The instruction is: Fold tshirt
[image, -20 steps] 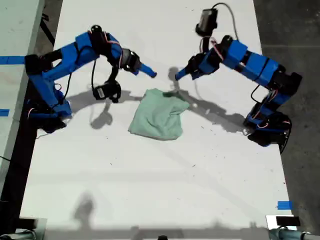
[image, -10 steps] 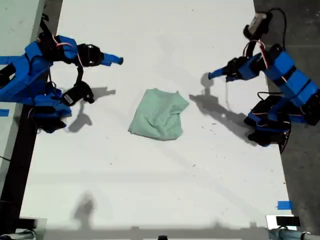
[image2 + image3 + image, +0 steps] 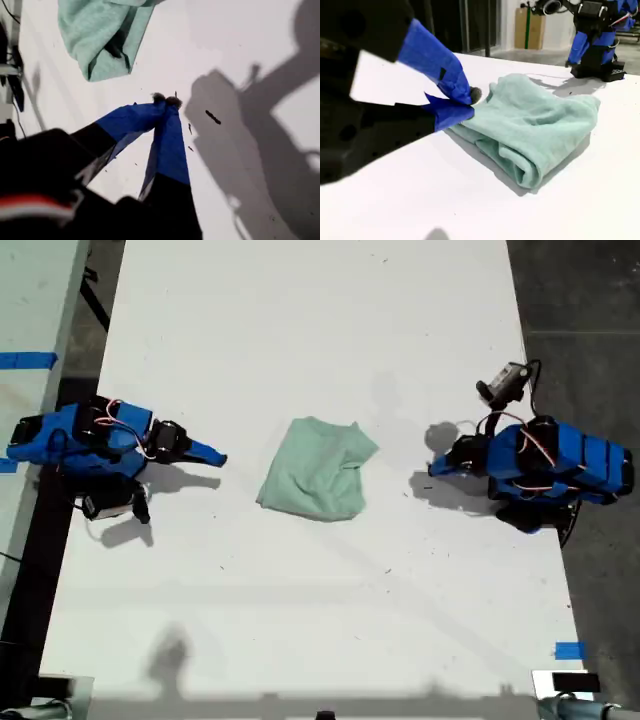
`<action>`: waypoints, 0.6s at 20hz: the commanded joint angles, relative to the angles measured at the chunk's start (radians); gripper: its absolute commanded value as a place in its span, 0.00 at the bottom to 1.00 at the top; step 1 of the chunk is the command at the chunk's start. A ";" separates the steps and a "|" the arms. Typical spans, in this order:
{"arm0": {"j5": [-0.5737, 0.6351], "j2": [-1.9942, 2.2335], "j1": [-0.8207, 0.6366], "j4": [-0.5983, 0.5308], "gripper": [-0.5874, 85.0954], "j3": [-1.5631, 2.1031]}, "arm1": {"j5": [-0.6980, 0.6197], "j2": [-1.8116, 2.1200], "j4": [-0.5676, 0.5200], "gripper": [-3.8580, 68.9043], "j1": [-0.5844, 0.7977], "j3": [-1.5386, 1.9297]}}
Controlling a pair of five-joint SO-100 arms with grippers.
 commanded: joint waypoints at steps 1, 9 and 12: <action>-0.029 0.089 0.012 0.023 0.05 0.034 | 0.141 0.072 0.052 0.03 -0.046 0.060; -0.020 0.112 0.296 0.127 0.14 0.029 | -0.630 0.091 0.071 0.06 -0.025 0.052; -0.020 0.112 0.385 0.127 0.14 0.029 | -0.630 0.091 0.071 0.06 -0.025 0.052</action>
